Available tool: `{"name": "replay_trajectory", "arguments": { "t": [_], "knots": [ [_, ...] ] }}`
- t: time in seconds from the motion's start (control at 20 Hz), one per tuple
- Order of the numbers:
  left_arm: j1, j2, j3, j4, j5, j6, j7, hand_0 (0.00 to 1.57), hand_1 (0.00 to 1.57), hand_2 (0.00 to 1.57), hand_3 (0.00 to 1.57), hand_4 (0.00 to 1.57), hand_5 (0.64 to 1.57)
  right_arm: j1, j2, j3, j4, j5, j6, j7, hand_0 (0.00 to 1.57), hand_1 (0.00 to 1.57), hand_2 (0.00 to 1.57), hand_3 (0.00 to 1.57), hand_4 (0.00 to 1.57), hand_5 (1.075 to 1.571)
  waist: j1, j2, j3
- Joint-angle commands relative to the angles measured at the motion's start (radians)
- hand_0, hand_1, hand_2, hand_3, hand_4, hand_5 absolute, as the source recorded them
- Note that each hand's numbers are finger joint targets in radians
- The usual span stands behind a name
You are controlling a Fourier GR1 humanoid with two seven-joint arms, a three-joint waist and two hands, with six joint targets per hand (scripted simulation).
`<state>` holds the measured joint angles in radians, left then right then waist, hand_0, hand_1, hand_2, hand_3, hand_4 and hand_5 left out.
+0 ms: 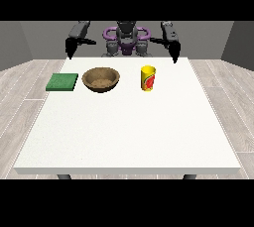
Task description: Pick the cup and pour the ball into the bowl, then pick the bowl and place it on the pad
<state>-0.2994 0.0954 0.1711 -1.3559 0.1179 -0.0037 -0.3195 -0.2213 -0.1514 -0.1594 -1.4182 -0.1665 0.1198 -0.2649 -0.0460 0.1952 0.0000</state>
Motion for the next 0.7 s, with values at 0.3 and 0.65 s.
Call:
{"name": "replay_trajectory", "arguments": {
  "t": [0.3,0.65],
  "knots": [
    [-0.176,-0.02,0.016,0.318,-0.04,0.042,-0.193,0.0,0.0,0.0,0.0,0.0,1.382,-0.137,0.003,0.002,0.115,0.018,-0.013,-0.034,0.0,0.0,0.0,0.0,0.0,1.57,-0.023,0.067,-0.0002],
    [-0.297,0.009,0.09,0.491,-0.044,0.115,-0.318,0.0,0.0,0.0,0.0,0.0,1.352,-0.242,-0.048,-0.042,0.097,-0.035,0.015,-0.008,0.0,0.0,0.0,0.0,0.0,1.569,-0.084,0.161,-0.0005]
  ]
}}
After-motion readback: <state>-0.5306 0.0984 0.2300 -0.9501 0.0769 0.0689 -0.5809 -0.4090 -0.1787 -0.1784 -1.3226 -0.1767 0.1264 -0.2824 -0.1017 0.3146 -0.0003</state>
